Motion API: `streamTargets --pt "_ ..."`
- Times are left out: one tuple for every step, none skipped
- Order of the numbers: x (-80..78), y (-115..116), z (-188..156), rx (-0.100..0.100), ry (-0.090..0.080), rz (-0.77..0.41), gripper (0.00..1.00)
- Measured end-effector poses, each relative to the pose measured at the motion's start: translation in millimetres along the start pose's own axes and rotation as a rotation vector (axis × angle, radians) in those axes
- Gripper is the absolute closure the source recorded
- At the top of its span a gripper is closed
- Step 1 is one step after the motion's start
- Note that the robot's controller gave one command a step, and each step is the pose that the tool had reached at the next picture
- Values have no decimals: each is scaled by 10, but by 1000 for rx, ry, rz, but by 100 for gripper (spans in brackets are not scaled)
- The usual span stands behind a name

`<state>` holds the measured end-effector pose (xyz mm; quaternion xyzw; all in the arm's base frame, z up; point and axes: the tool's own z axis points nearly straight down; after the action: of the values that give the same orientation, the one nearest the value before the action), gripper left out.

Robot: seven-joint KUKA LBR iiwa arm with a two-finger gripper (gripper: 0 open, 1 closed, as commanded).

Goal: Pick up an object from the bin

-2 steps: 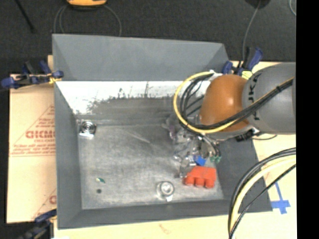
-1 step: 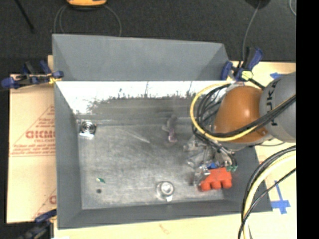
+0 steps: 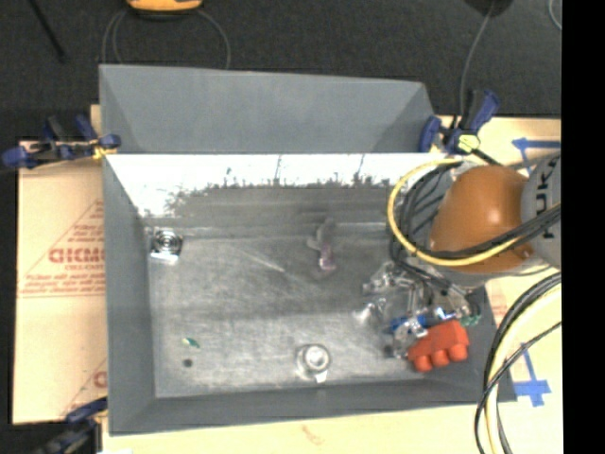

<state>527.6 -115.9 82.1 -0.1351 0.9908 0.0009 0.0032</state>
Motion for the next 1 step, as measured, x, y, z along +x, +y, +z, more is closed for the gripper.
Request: streamTargets --pt "-7 -15 -9 0 -5 7 100"
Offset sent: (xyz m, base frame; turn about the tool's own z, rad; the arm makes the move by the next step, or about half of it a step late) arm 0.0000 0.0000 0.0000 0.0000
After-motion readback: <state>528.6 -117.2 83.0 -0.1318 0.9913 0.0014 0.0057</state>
